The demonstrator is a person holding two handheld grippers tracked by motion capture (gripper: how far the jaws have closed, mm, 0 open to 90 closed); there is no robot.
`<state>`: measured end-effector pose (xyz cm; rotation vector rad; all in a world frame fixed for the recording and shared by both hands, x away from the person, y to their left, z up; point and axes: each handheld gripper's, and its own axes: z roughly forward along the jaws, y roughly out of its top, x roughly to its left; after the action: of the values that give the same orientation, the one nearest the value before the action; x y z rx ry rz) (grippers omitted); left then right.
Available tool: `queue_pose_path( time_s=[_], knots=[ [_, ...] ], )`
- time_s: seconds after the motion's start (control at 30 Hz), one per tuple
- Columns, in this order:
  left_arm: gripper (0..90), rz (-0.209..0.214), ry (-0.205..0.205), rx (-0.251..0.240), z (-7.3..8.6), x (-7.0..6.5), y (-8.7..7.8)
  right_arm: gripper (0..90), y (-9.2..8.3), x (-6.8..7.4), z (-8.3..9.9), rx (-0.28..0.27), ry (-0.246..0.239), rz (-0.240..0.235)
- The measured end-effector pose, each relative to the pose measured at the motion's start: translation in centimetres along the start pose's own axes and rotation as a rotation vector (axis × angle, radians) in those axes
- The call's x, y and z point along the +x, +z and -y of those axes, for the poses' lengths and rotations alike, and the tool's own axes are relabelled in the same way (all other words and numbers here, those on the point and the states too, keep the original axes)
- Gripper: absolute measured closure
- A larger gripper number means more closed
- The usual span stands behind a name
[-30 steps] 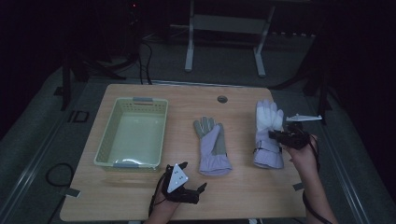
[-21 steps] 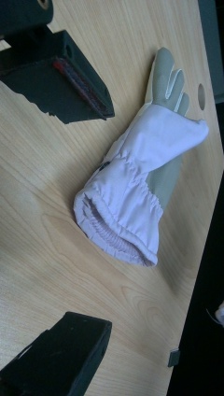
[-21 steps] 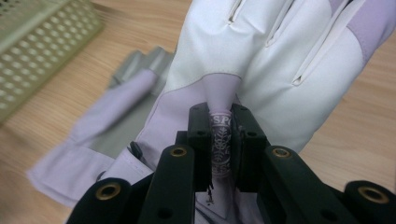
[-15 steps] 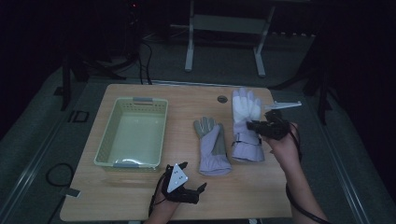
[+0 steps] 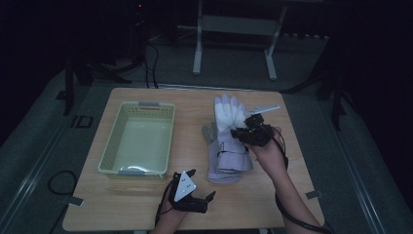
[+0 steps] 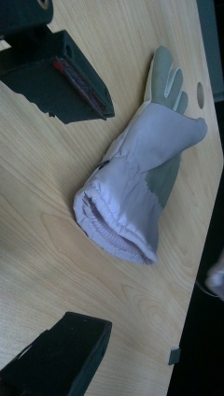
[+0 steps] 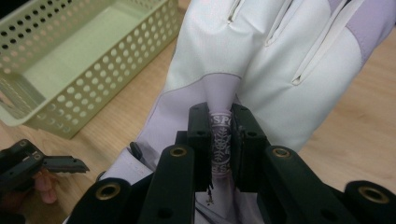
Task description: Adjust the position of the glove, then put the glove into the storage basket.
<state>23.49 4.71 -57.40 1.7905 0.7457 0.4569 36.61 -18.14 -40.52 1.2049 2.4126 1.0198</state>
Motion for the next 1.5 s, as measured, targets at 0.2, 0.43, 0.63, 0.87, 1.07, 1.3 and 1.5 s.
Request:
queue_pose_path(
  time_s=[0.2,0.43,0.63,0.87,1.07,1.3,1.5],
  knots=[
    [2.0,0.003,-0.005,-0.001,0.0,0.1,0.0,79.9,3.5,0.2,1.6,0.085,0.026,0.022],
    [2.0,0.003,-0.004,0.0,0.0,0.1,0.0,79.4,6.9,-0.4,3.0,0.153,0.064,0.026],
    [2.0,0.003,-0.006,-0.002,0.0,0.1,0.0,78.6,8.3,-0.1,3.5,0.17,0.066,0.034],
    [2.0,0.001,-0.005,0.0,0.0,0.0,0.0,70.5,9.4,0.0,4.0,0.176,0.052,0.04],
    [2.0,0.0,0.015,0.009,-0.1,-0.1,0.1,34.7,7.7,-0.4,3.8,0.132,0.026,-0.018],
    [2.0,0.039,-0.024,0.014,-0.4,0.2,0.0,14.0,4.9,-1.8,4.2,0.033,-0.016,-0.106],
    [2.0,0.125,-0.027,0.039,-2.1,0.1,-0.2,14.3,2.7,-3.9,5.0,-0.069,-0.123,-0.119]
  ],
)
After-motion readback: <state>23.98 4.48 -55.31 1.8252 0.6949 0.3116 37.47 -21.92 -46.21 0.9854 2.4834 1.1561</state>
